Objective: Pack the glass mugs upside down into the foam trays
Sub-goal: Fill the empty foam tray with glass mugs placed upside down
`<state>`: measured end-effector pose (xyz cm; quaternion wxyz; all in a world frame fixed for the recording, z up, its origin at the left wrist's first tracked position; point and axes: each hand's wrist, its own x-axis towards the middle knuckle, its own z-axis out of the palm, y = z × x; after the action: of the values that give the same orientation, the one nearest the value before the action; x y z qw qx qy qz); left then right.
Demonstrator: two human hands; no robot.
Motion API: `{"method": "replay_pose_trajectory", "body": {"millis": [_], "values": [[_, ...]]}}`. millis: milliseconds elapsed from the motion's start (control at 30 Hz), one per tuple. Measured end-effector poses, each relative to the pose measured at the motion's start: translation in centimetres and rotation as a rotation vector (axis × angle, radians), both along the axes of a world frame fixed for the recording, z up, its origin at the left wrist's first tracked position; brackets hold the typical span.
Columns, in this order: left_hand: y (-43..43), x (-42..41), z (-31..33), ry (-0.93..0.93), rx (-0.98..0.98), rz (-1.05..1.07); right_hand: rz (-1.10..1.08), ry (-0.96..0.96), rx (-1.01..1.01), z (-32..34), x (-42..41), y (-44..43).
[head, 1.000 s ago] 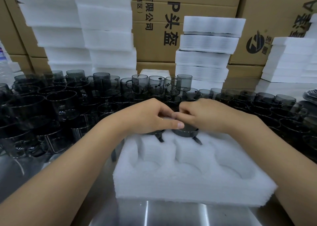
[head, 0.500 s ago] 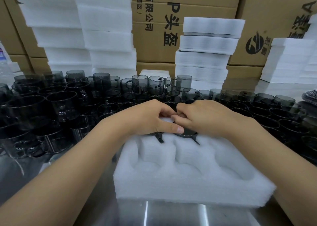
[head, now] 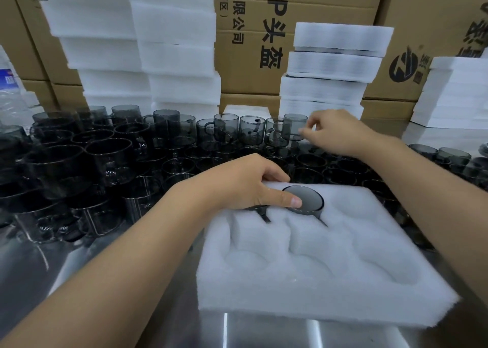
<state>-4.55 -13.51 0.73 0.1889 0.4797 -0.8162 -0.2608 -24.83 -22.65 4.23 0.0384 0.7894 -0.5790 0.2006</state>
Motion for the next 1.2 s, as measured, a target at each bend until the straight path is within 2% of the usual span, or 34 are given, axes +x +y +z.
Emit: {"method": "replay_pose_trajectory", "body": {"millis": [233,433,767,933,1033,1100,1200], "values": [[0.0,0.0,0.0,-0.008,-0.001,-0.005,-0.172,0.172,0.149,-0.9,-0.4,-6.1],[0.0,0.0,0.0,-0.02,-0.001,-0.004,-0.141,0.138,0.029,-1.4,-0.4,-6.6],[0.0,0.2,0.0,-0.011,0.015,-0.014,-0.069,-0.196,-0.16,0.0,-2.2,-1.3],[0.0,0.1,0.1,-0.022,0.018,-0.038,0.074,-0.623,-0.066,-0.4,-1.2,5.1],[0.1,0.1,0.2,-0.023,0.012,-0.038,0.197,-0.798,-0.041,-1.5,0.1,8.0],[0.1,0.1,0.2,-0.027,0.009,-0.033,0.229,-0.854,-0.033,-2.5,0.8,9.0],[0.1,0.1,0.4,-0.065,-0.006,-0.019,0.248,-0.796,0.026,-3.5,1.0,9.6]]}}
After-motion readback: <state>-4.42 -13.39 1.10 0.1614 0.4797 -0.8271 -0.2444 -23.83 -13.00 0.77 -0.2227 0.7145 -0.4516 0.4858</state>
